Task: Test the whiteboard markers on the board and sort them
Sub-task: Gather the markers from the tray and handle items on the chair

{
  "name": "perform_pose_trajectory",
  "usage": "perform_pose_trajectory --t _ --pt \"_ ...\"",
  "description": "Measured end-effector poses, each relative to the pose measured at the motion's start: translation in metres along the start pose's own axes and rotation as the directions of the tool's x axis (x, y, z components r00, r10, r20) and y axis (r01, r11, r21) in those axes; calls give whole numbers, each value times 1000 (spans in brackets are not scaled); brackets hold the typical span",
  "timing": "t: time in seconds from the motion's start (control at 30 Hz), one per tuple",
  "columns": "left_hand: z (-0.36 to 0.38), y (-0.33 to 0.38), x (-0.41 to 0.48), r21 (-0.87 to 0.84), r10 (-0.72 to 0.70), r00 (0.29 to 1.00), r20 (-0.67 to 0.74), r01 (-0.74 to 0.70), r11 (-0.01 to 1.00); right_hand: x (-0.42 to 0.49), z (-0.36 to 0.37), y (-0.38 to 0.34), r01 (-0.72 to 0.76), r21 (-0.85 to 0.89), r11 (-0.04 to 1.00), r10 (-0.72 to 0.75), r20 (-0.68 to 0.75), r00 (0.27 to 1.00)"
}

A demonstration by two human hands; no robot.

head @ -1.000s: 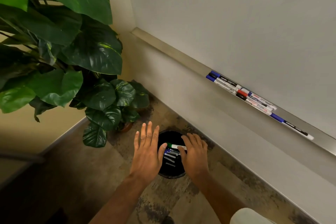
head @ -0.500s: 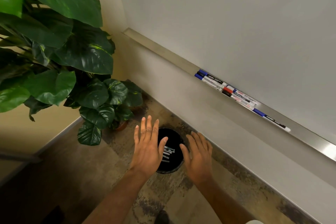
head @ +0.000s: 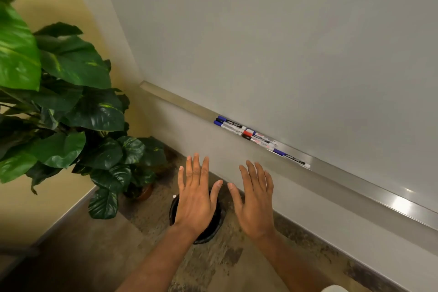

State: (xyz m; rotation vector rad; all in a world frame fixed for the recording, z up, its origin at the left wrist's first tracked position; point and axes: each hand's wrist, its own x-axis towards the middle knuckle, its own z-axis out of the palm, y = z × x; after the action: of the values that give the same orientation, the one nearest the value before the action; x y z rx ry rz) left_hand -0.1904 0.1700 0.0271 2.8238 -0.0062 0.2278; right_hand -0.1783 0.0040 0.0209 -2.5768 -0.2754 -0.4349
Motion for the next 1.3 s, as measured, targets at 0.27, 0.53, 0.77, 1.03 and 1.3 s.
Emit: perform_pose_trajectory --t 0.27,0.53,0.77,1.03,1.3 --pt "-29 93 -19 -16 73 996 -43 -74 997 -19 -97 26 -20 -5 1000 20 -83 996" --pt "-49 170 -26 -8 223 968 -112 -226 974 -42 -181 57 -63 -111 992 41 -184 982" --pt "-51 221 -24 -98 370 921 -125 -382 919 -61 -224 76 -178 -165 970 119 -313 942" --pt "-36 276 -9 -144 611 785 -102 -620 772 -91 -254 93 -463 -246 852 328 -438 837" --pt "-12 344 -30 -185 799 600 -33 -790 585 -151 -288 108 -734 -263 626 541 -531 652"
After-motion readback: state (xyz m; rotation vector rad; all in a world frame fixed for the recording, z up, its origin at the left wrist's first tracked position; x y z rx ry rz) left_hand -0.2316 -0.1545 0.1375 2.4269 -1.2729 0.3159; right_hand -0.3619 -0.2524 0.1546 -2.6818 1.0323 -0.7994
